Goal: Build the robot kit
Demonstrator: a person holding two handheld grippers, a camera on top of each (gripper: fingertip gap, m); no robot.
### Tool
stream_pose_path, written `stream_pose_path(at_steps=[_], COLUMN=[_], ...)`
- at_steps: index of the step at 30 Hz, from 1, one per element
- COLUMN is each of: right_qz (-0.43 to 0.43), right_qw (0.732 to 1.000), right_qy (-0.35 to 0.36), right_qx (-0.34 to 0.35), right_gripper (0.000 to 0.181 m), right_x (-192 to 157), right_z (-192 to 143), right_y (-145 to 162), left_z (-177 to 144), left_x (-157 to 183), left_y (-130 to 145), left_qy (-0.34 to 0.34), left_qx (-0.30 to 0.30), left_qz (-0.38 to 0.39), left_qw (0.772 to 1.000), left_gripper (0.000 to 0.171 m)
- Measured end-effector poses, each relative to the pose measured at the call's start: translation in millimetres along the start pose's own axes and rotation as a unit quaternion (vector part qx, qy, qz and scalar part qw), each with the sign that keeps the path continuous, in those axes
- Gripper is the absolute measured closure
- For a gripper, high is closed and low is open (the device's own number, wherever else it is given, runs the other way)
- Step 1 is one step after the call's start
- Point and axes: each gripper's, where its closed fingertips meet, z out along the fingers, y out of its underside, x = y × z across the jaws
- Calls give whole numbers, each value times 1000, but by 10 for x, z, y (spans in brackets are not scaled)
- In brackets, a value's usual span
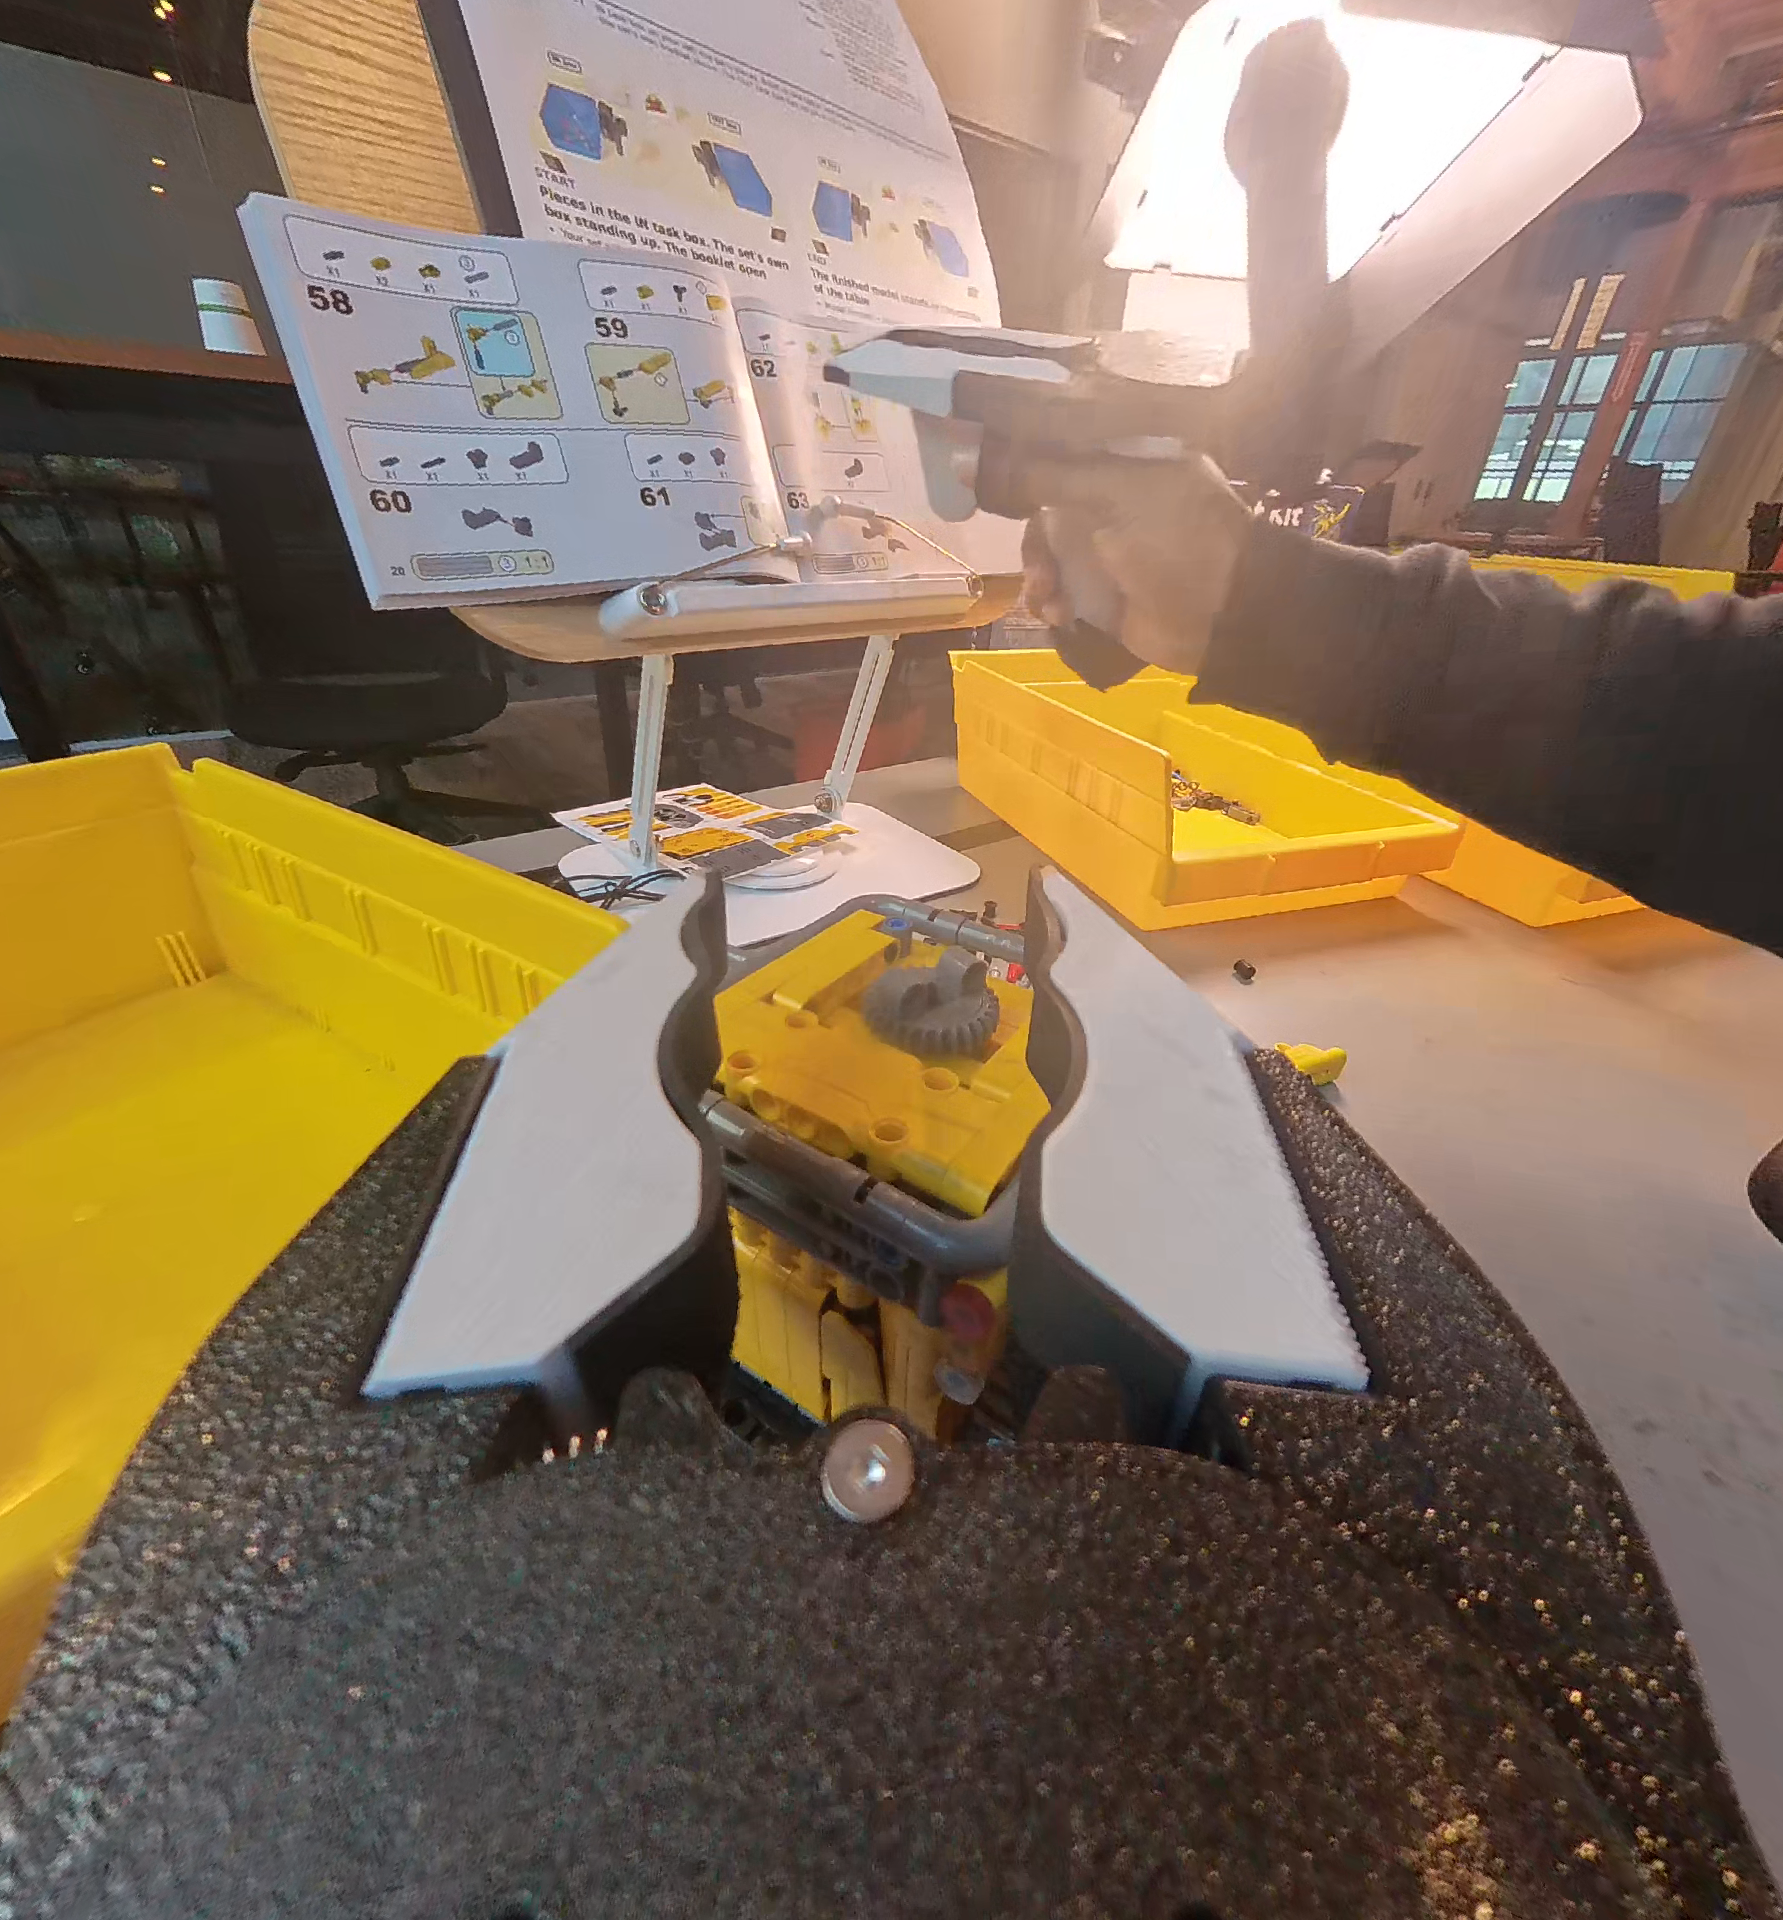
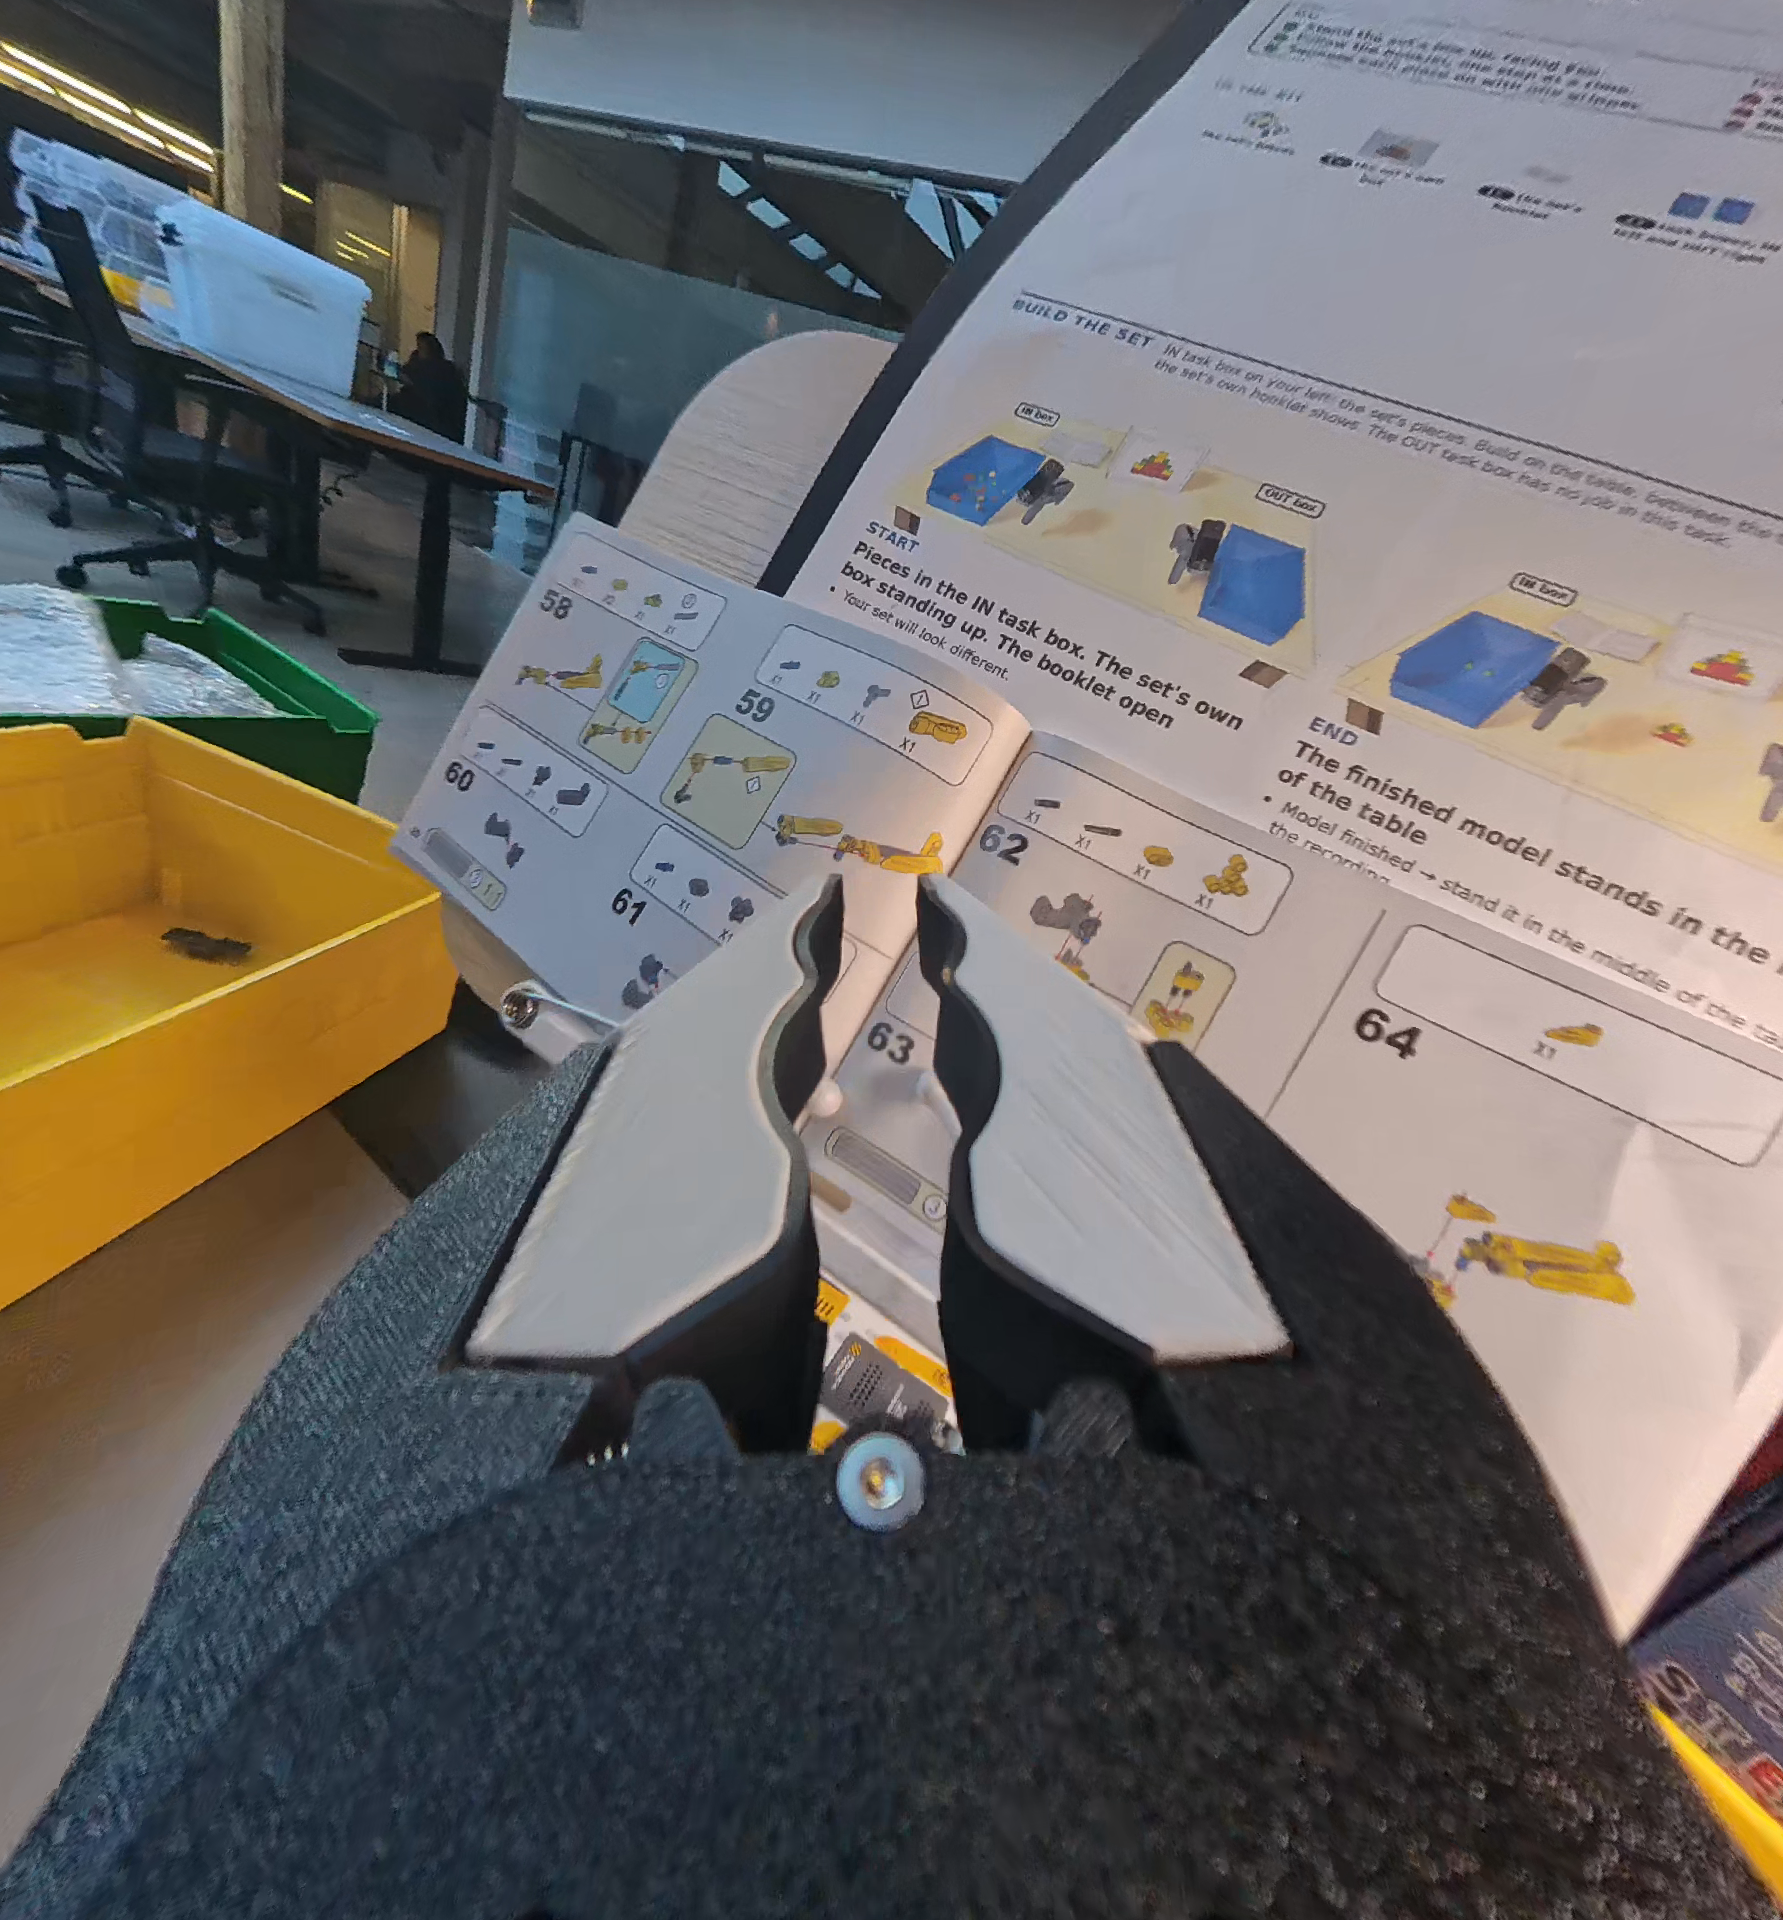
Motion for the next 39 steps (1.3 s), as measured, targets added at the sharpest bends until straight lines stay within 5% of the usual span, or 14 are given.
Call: stream_pose_path(at_steps=[13, 25, 32, 39], right_qz=[29, 66, 98, 153], right_qw=[999, 989, 966, 907], right_qy=[-23, 122, 191, 146], right_qx=[10, -42, -142, -364], right_gripper=[163, 159, 158, 160], right_x=[2, 841, 1710, 2290], right_z=[-1768, -3231, -3625, -3529], right_y=[-115, 77, 565, 1921], left_z=[-7, -57, -61, -53], left_x=[6, -38, -46, -34], left_y=[10, -15, -17, 6], left_qy=[-8, -23, -25, -23], left_qx=[-1, 3, 4, 1], left_qz=[2, 4, 7, 14], left_qw=[1000, 1000, 1000, 1000], left_gripper=[118, 118, 118, 118])
